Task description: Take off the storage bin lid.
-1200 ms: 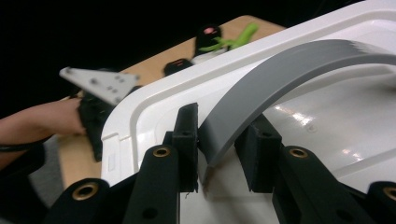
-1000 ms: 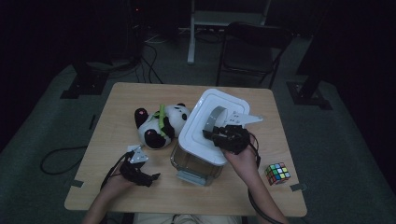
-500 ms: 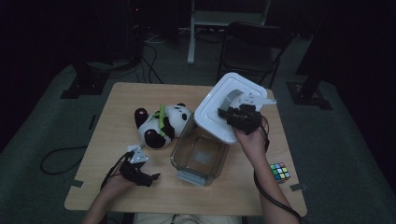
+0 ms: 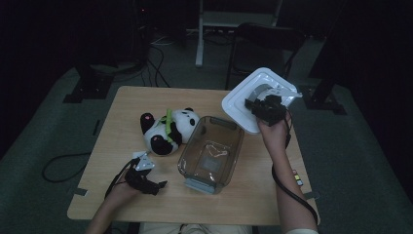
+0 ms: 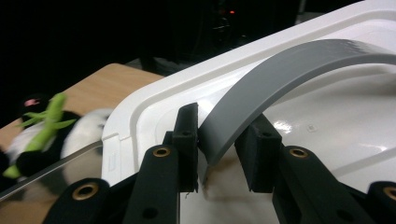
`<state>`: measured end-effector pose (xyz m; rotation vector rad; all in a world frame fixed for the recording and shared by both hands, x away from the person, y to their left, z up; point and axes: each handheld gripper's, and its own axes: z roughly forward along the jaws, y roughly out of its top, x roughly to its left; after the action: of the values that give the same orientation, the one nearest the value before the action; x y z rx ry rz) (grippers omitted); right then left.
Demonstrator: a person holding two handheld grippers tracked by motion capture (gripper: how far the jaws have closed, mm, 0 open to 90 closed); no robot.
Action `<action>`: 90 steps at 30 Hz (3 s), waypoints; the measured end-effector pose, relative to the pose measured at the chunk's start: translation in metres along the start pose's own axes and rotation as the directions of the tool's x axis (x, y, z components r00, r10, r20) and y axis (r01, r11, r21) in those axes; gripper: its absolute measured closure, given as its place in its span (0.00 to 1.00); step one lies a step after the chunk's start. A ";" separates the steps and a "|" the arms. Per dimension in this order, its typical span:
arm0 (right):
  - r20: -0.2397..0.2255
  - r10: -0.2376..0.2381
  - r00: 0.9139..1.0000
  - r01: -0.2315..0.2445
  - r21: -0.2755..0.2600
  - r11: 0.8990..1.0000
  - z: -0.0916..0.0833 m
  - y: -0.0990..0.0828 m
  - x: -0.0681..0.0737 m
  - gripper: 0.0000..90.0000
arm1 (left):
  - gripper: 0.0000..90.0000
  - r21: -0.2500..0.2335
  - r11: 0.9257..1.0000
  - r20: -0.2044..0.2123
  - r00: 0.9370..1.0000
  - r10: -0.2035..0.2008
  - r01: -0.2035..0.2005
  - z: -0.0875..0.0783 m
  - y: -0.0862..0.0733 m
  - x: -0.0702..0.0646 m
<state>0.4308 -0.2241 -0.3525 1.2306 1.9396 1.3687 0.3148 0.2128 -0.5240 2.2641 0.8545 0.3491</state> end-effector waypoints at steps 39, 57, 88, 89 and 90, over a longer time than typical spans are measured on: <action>0.167 0.231 0.958 -0.260 0.174 0.950 0.097 -0.103 -0.059 0.78 | 0.02 -0.001 1.000 0.002 1.000 0.001 -0.001 0.000 0.000 0.000; 0.207 0.253 0.945 -0.296 0.212 0.931 0.099 -0.118 -0.067 0.63 | 0.02 -0.001 1.000 0.002 1.000 0.002 -0.002 0.000 0.000 0.000; 0.135 0.136 0.981 -0.158 0.165 0.974 0.029 -0.100 -0.033 0.15 | 0.02 0.000 1.000 0.002 1.000 0.004 -0.004 0.000 0.000 0.000; 0.134 0.114 0.984 -0.135 0.165 0.977 0.027 -0.101 -0.031 0.15 | 0.02 0.000 1.000 0.002 1.000 0.004 -0.004 0.000 0.000 0.000; 0.137 0.088 0.987 -0.110 0.162 0.981 0.025 -0.101 -0.028 0.16 | 0.02 -0.001 1.000 0.002 1.000 0.004 -0.004 0.000 0.000 0.000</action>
<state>0.4236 -0.2463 -0.4581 1.4755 1.9586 1.1585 0.3148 0.2130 -0.5240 2.2657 0.8488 0.3493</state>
